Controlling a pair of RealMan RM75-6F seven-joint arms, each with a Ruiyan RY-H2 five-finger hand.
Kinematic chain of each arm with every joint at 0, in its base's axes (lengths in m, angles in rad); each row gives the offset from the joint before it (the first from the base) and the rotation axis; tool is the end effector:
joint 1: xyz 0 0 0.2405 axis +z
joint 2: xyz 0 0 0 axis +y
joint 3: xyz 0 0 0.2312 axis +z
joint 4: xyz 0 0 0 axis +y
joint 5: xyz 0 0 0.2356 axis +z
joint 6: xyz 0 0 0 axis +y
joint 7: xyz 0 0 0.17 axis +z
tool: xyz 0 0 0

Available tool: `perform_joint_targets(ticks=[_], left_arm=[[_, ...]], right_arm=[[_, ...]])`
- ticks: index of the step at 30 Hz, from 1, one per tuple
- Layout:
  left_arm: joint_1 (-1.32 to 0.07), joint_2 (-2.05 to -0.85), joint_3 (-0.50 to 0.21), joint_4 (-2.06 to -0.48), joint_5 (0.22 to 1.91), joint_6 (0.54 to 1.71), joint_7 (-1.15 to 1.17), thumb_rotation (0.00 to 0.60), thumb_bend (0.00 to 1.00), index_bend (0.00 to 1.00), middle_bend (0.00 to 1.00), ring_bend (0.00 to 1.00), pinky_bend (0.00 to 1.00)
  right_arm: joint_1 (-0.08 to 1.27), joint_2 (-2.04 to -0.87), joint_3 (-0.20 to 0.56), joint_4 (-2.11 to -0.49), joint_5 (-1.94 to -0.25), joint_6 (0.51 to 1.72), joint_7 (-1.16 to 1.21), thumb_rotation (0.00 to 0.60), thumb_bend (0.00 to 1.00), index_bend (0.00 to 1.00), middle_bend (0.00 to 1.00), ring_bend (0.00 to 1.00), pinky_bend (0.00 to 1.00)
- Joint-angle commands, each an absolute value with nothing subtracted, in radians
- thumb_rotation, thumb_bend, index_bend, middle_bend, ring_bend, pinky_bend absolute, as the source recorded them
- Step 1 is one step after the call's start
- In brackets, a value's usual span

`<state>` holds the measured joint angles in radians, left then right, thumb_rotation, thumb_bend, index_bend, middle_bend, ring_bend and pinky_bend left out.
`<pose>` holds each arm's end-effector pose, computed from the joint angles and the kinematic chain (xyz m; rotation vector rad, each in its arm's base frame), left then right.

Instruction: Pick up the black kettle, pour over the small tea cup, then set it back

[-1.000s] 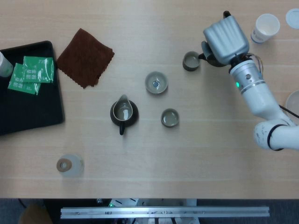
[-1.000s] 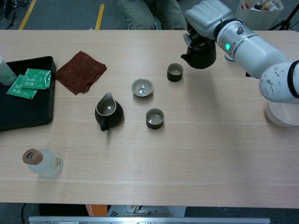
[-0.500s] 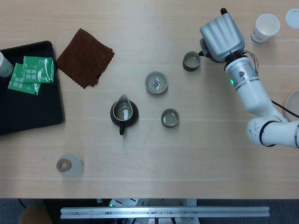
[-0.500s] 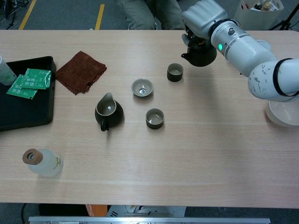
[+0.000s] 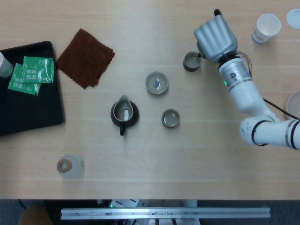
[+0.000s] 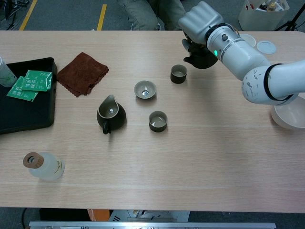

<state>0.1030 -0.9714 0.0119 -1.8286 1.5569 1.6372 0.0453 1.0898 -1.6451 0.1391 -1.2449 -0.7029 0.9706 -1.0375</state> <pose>-0.2851 0.1384 0.1587 -1.2628 -0.9439 -0.8604 -0.0793 -0.4300 -0.0560 1.8908 -0.2937 0.4390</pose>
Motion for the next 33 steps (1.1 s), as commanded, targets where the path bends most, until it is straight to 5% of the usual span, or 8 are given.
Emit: perform_joint_targets(ticks=[1, 33], left_arm=[[0.104, -0.971, 0.012, -1.829, 1.557, 1.638, 0.046, 0.6, 0.36, 0.16, 0.1, 0.03, 0.05], [0.107, -0.976, 0.011, -1.817, 1.551, 1.643, 0.035, 0.6, 0.36, 0.16, 0.1, 0.03, 0.05]], right_arm=[[1.099, -1.656, 0.139, -1.234, -0.698, 0.969, -1.054, 0.407, 0.51, 0.87, 0.87, 0.74, 0.32], [1.124, -1.704, 0.128, -1.177, -0.669, 0.976, -1.173, 0.408, 0.51, 0.86, 0.87, 0.74, 0.3]])
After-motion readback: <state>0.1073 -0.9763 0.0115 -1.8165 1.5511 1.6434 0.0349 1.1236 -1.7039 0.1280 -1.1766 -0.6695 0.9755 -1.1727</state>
